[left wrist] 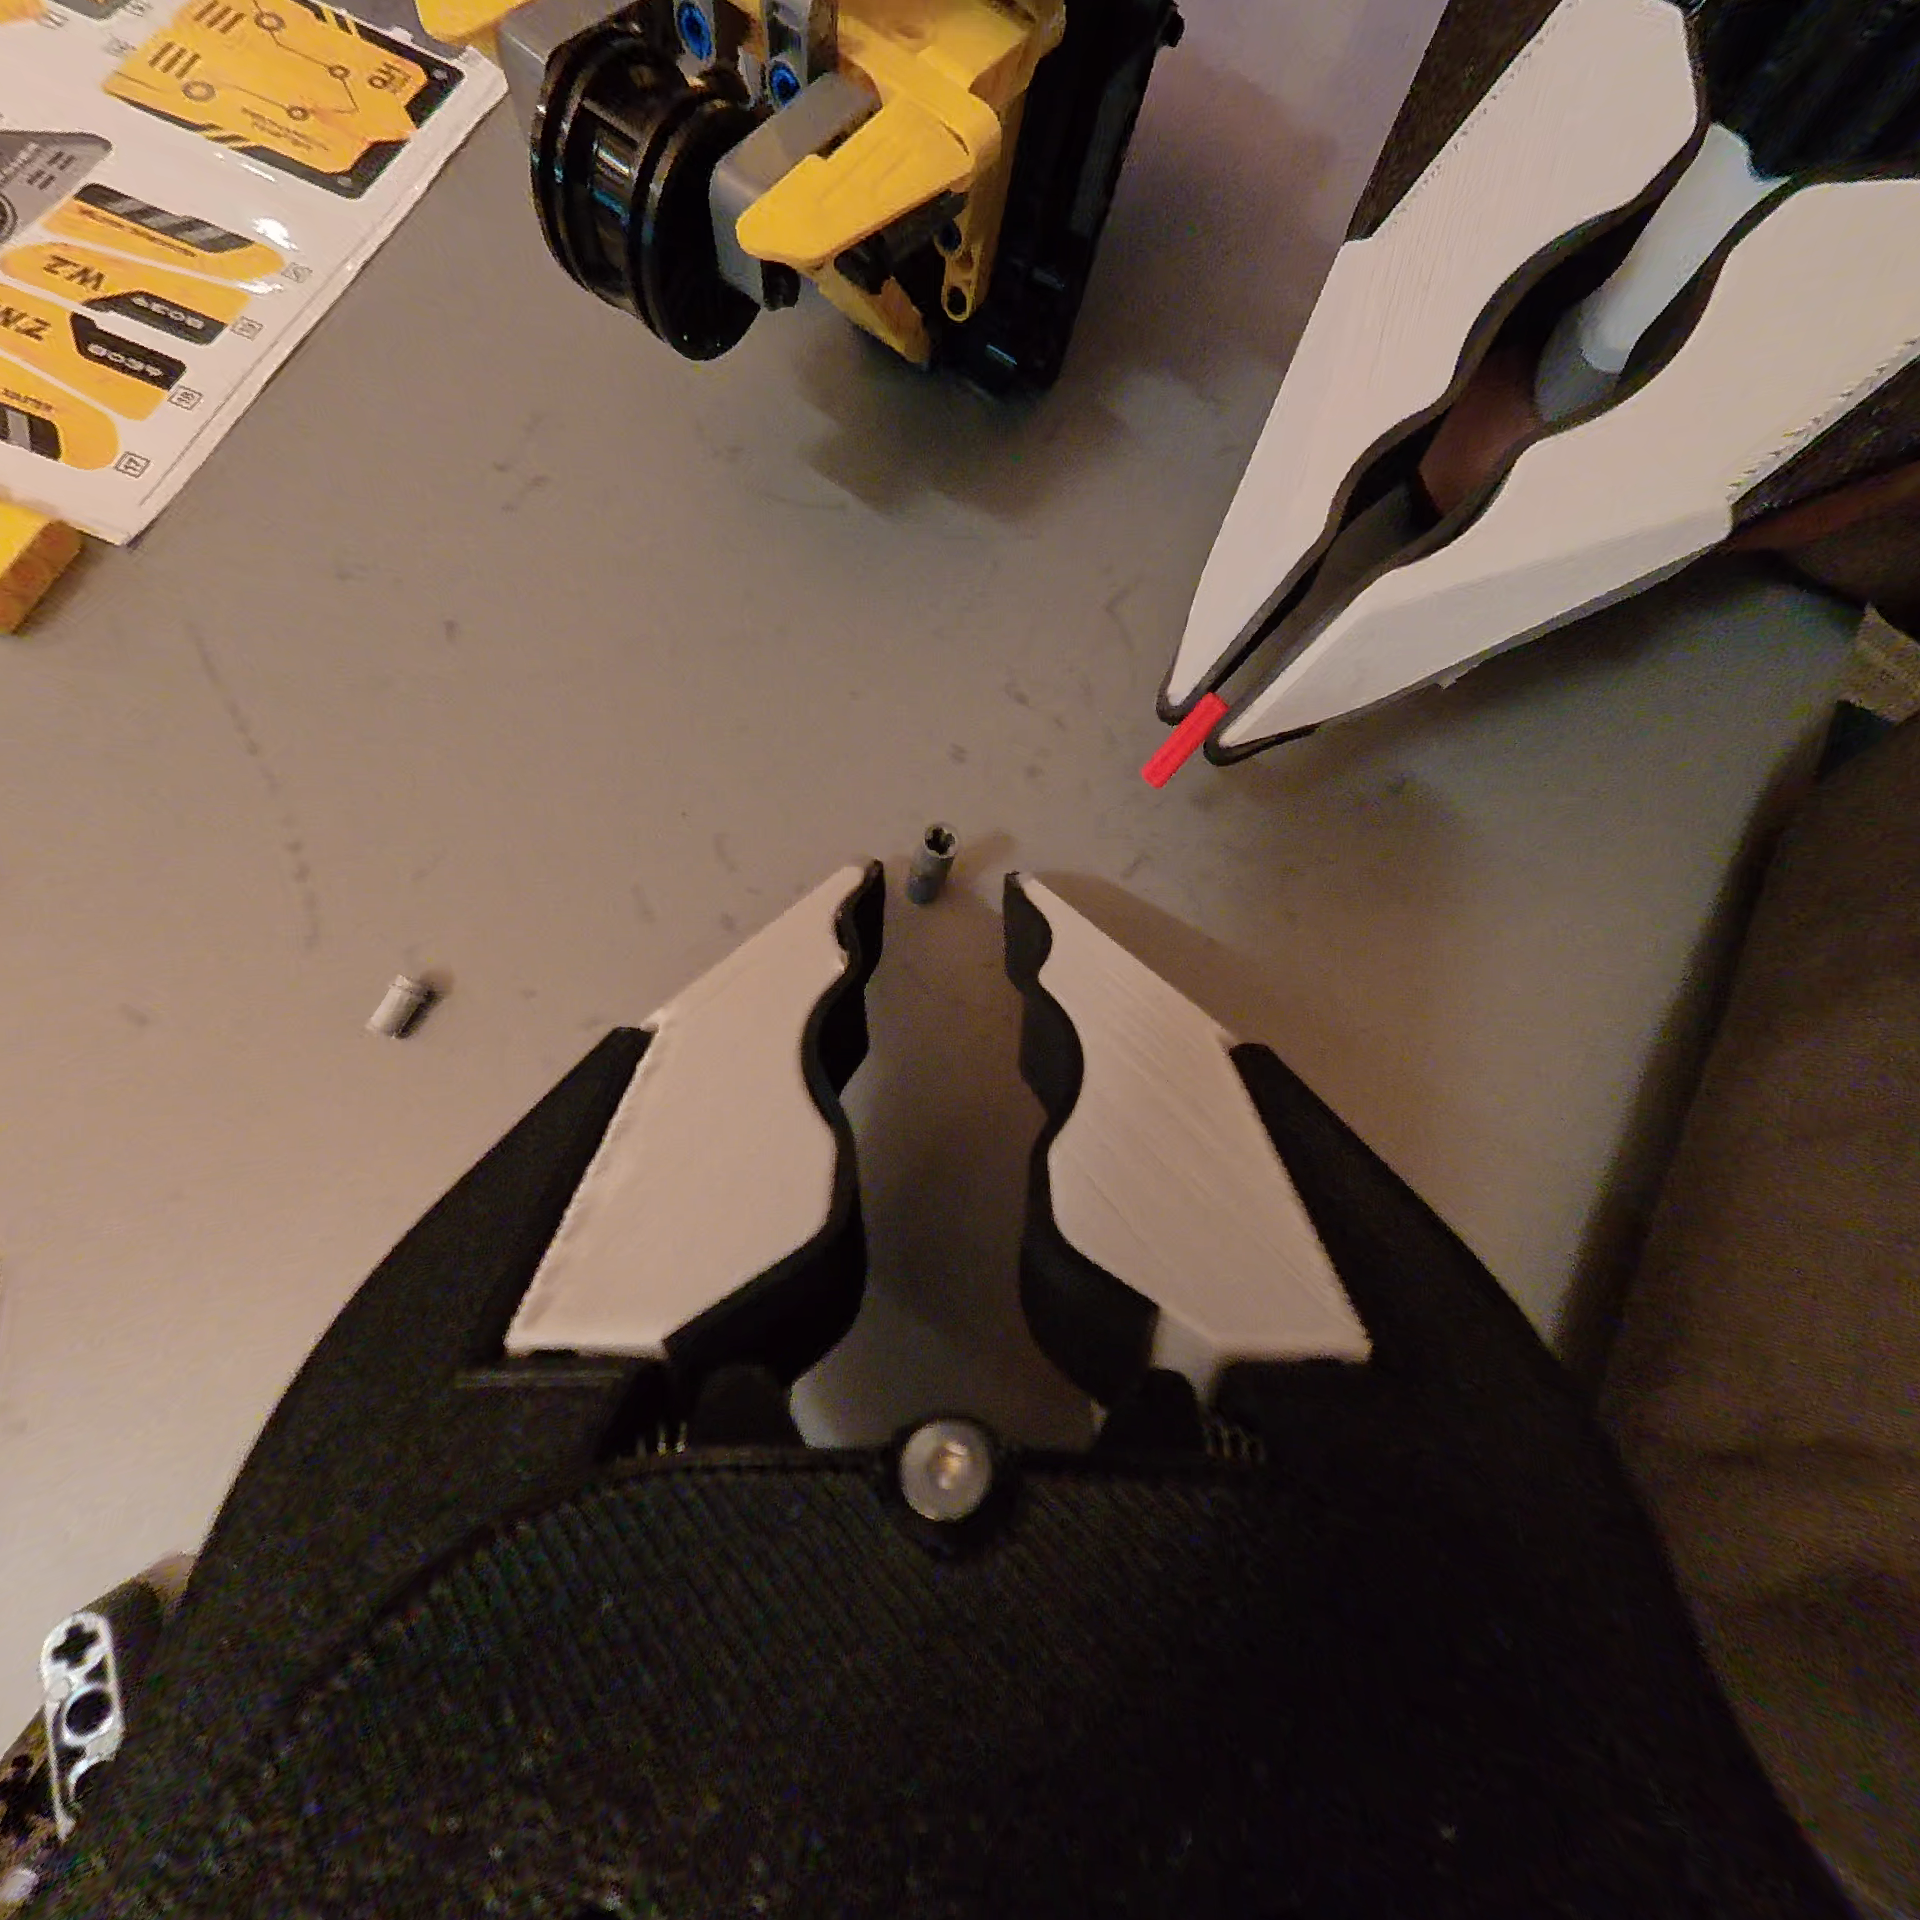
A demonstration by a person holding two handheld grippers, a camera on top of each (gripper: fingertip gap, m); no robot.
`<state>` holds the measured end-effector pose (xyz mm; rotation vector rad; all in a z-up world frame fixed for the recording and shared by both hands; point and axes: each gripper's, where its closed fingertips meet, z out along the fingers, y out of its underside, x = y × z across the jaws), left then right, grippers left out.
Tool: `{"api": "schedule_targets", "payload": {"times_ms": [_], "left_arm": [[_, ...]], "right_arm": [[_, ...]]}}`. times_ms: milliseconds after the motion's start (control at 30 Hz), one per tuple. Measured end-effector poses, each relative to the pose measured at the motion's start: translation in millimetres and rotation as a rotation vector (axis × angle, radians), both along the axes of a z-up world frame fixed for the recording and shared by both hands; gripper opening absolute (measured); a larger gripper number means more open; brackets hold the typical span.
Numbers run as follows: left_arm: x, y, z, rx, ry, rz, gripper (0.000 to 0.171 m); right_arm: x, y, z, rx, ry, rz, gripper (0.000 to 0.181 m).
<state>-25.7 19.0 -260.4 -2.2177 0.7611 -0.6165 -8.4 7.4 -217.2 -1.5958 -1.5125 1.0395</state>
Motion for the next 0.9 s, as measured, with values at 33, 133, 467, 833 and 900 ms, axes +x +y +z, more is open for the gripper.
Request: {"api": "schedule_targets", "payload": {"times_ms": [33, 133, 467, 833, 900], "left_arm": [[-0.2, 0.3, -0.2, 0.002, 0.004, 0.002, 0.02], [0.2, 1.8, -0.5, 0.009, 0.012, 0.003, 0.014], [6.4, 2.3, 0.3, 0.033, 0.03, -0.037, 0.005], [38.8, -15.7, 0.0, 0.06, 0.052, -0.159, 0.005], [42.4, -19.3, 0.0, 0.049, 0.041, -0.181, 0.005]], "right_arm": [[-0.1, 0.5, -0.1, 0.001, 0.0, -0.002, 0.004], [-0.7, 0.9, -0.2, 0.002, -0.001, -0.005, 0.004], [0.0, 4.7, 0.5, 0.033, -0.005, -0.025, 0.004], [13.5, 2.1, 4.3, 0.03, -0.053, 0.011, 0.003], [14.3, -2.0, -1.9, 0.027, -0.094, 0.032, 0.003]]}}
